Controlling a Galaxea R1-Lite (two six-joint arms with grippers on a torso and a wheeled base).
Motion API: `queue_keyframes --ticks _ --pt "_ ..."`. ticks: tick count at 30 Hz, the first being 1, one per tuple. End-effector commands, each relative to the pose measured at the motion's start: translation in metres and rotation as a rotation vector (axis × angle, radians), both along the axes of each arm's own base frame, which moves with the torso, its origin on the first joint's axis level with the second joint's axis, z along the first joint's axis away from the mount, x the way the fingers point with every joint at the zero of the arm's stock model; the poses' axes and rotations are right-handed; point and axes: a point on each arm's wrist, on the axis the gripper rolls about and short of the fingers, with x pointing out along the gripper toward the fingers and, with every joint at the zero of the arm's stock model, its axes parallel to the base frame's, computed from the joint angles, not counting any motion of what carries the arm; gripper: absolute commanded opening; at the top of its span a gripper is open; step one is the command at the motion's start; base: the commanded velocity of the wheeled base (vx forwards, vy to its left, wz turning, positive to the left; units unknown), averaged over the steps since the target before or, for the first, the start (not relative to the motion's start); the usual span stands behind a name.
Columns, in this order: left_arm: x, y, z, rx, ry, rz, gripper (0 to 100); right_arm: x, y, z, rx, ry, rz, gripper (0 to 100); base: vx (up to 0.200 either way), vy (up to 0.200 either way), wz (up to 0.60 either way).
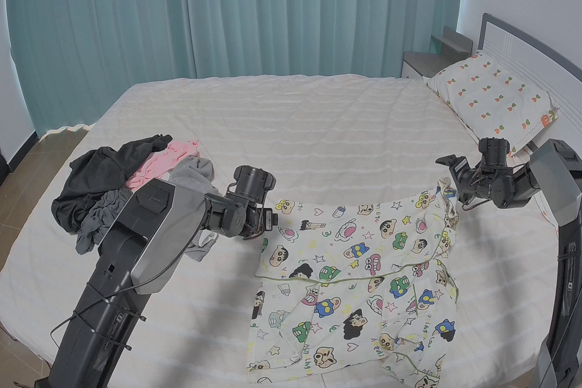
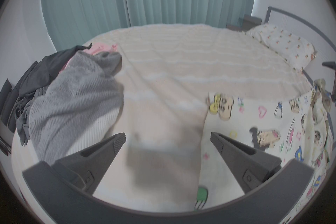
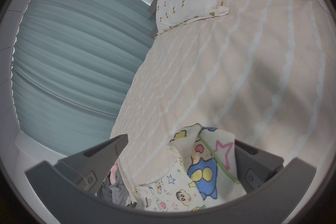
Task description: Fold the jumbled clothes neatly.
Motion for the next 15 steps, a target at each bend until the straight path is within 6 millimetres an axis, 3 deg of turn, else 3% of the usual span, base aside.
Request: queue_keyframes --ticks 1,4,6,9,10,11,15 --pt "-0.028 -0.007 -0.026 0.038 0.276 -0.055 100 -0.017 -0.011 0.0 -0.171 0.01 0.055 100 0.0 0.0 0.0" --pt "-0.041 -0.01 -0.047 0.066 0.407 -0.09 100 -0.024 -0.011 0.006 -0.213 -0.025 0.076 100 0.0 0.0 0.0" --pt "-0.04 -0.012 -0.038 0.052 0.384 -0.085 100 -0.026 -0.011 0.003 -0.295 -0.049 0.109 100 0.0 0.0 0.0" --pt "-0.037 -0.013 -0.006 0.007 0.331 -0.062 100 -0.037 -0.009 -0.009 -0.439 -0.06 0.192 100 0.0 0.0 0.0" --pt "-0.037 -0.013 -0.006 0.007 0.331 -0.062 100 -0.037 -0.009 -0.009 -0.439 -0.06 0.192 100 0.0 0.0 0.0" --pt "-0.04 -0.016 0.022 -0.036 0.3 -0.042 100 -0.04 -0.008 -0.009 -0.479 -0.108 0.202 100 0.0 0.0 0.0" --pt "-0.048 -0.025 0.073 -0.105 0.234 -0.058 100 -0.046 0.0 -0.004 -0.448 -0.159 0.185 100 0.0 0.0 0.0"
